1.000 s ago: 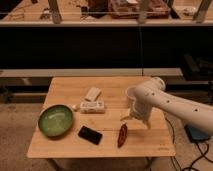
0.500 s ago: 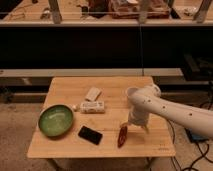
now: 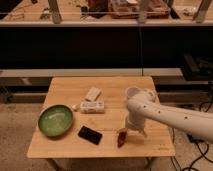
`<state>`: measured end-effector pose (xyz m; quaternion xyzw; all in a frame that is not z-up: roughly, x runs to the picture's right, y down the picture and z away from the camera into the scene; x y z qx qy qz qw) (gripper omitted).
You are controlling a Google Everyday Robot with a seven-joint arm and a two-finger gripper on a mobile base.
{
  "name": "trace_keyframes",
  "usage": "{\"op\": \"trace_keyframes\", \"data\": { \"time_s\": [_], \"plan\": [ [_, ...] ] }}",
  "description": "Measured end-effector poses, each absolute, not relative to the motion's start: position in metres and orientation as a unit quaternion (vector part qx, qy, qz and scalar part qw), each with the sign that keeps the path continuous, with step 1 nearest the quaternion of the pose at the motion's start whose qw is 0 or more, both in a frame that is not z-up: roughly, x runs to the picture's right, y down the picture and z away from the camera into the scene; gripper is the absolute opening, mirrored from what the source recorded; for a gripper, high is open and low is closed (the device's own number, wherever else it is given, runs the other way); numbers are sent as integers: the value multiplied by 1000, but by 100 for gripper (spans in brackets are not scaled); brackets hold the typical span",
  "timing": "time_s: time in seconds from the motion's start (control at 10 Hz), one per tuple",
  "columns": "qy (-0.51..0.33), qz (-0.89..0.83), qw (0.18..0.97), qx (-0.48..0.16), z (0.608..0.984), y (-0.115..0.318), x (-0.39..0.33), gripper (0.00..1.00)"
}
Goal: Drag the pepper across the table
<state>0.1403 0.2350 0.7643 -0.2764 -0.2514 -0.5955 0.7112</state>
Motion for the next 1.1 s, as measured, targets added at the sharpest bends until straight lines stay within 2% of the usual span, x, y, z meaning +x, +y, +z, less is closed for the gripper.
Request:
{"op": "trace_keyframes", "data": {
  "time_s": [0.3, 1.1],
  "plan": [
    [-253, -600, 707, -277, 762, 238, 142, 80],
    [-261, -613, 705, -243, 803, 233, 115, 80]
  ]
}}
